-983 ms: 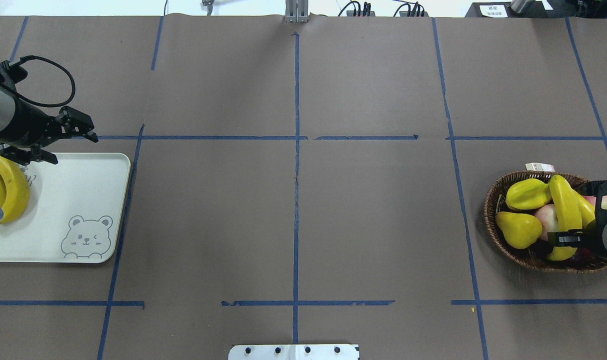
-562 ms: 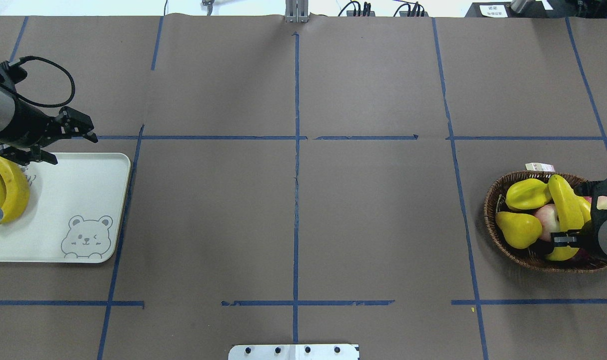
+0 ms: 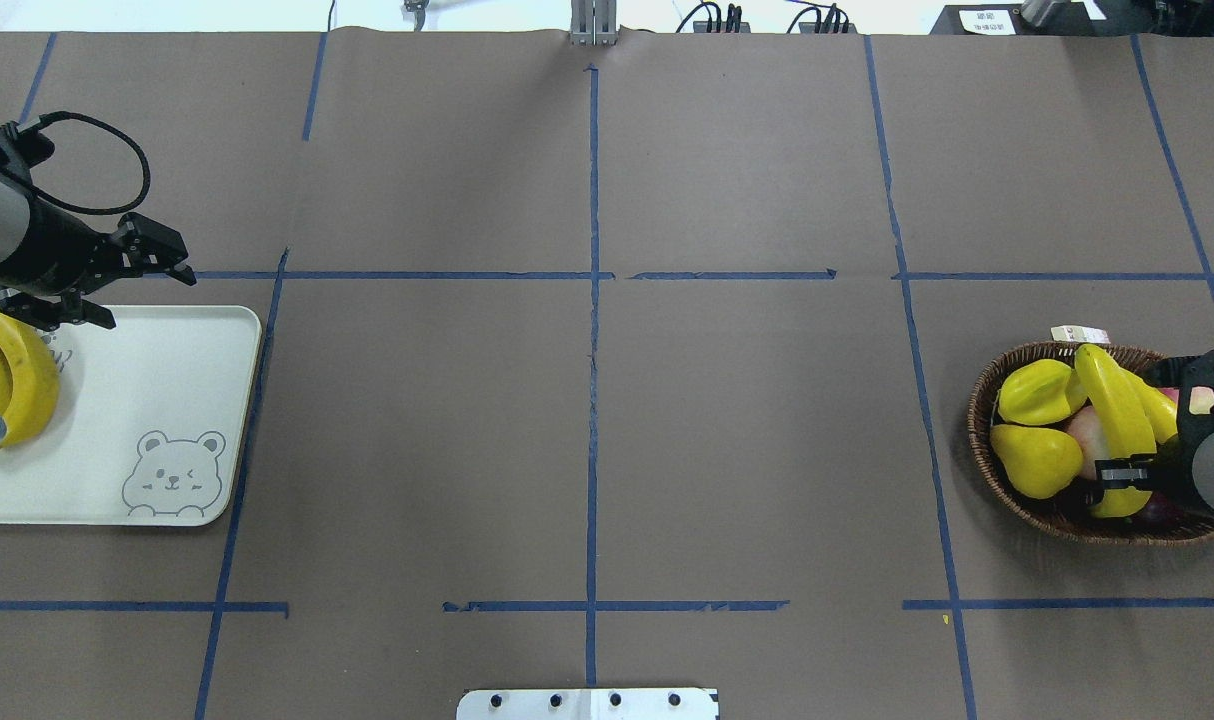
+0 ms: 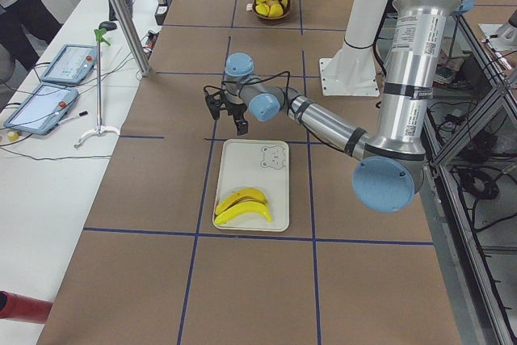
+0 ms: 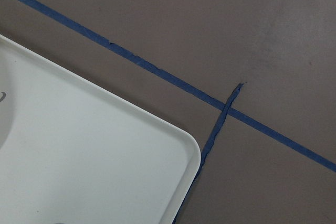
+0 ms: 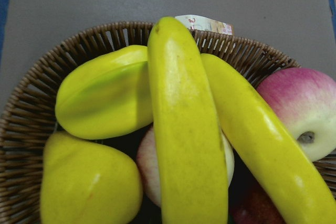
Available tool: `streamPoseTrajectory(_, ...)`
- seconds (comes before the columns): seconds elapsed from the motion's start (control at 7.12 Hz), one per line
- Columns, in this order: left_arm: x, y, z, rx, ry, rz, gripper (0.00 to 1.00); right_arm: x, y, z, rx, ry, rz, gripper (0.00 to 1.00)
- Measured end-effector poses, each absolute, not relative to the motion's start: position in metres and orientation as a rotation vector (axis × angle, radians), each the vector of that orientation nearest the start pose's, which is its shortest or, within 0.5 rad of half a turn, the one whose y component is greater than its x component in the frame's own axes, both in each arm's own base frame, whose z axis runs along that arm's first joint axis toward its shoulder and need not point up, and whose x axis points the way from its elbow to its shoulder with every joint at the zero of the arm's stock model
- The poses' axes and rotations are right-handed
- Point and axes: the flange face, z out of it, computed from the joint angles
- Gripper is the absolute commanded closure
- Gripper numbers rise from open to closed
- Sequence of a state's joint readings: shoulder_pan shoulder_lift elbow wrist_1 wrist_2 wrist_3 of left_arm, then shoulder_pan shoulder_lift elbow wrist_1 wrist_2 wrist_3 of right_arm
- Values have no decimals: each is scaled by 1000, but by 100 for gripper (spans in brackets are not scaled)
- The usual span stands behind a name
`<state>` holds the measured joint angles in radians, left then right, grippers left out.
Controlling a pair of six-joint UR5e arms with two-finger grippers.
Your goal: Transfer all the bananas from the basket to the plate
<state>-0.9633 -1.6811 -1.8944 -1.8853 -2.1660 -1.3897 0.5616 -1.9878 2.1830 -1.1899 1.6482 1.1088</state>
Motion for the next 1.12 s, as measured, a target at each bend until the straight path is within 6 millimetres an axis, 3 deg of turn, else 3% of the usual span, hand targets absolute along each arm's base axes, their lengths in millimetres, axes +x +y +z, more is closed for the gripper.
streamPoseTrajectory(0.42, 247, -479, 409, -87, 931, -488, 0, -209, -292, 430, 197, -642, 84, 97)
streamPoseTrajectory(0.56, 252, -477, 405, -84, 939, -475, 0, -214, -296, 405, 194, -704, 77, 96)
streamPoseTrajectory(0.84, 264, -478, 378, -54, 987, -437, 0, -241, -311, 358, 198, -844, 48, 94)
streamPoseTrajectory(1.12, 286, -477, 330, -49, 1068, -435, 0, -283, -335, 310, 192, -974, 104, 91)
